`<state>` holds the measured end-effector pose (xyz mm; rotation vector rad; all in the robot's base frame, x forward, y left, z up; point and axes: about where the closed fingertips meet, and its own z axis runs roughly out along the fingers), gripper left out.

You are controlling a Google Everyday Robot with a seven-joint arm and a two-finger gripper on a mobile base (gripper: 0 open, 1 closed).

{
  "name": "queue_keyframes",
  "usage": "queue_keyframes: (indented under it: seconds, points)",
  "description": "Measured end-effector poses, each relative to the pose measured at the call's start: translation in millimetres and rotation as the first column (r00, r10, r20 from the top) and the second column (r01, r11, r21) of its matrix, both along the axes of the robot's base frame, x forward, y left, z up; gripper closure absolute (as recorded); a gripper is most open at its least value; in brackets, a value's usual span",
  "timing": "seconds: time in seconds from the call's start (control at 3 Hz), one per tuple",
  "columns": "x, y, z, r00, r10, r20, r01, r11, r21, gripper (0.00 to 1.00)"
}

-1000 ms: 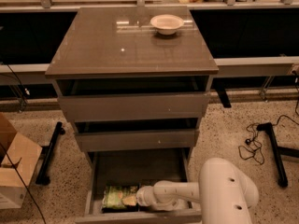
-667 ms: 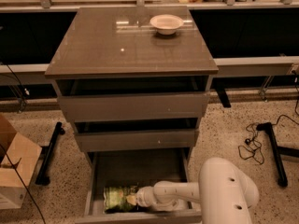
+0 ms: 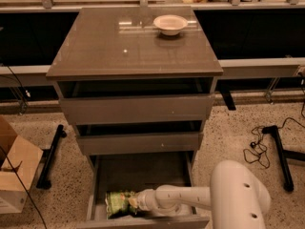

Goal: Pick green jalapeno chip bag from bottom drawer and place on counter

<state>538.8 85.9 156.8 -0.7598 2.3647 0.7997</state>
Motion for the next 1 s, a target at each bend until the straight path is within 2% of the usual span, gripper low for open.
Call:
queue_keyframes:
  seconds: [0.33,0.67,1.0]
  points:
    - [14.3,9.2,76.8,0.9869,0.012,0.161,-0.021,0.998,0.057,1.0]
    - [22.4,2.9,142.1,0.9642,0.012,0.265,-0.047,0.991,0.127,1.0]
    - [24.0,-28.5,242.9,0.8959,0.047,0.442,-0.152,0.967,0.206,1.0]
